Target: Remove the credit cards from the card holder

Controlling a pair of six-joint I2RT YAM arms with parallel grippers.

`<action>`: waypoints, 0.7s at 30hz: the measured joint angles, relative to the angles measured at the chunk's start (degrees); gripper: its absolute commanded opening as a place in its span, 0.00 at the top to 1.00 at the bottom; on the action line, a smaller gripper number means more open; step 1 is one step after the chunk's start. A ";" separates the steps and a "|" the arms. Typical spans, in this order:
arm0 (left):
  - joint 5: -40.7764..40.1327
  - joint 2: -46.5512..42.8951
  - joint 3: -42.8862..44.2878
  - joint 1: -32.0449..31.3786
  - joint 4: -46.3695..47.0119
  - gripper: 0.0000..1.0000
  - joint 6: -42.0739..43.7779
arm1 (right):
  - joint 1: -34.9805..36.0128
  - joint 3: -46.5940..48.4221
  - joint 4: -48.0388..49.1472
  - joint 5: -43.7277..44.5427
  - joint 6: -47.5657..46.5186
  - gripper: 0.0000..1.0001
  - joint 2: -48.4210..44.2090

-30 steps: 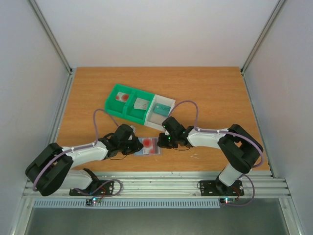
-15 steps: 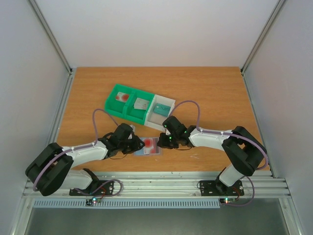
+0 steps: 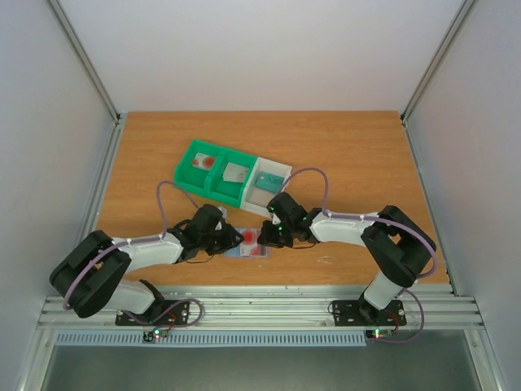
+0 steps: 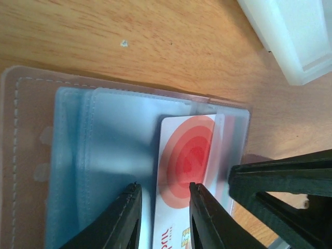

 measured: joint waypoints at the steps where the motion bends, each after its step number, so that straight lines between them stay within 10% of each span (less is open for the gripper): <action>1: 0.17 0.33 0.00 0.02 0.52 0.73 -0.13 | 0.00 0.00 0.09 -0.04 0.02 0.91 0.59; 21: 1.77 2.51 -2.58 0.11 9.11 0.92 -4.07 | -0.02 -2.49 5.90 -0.26 0.20 0.93 1.60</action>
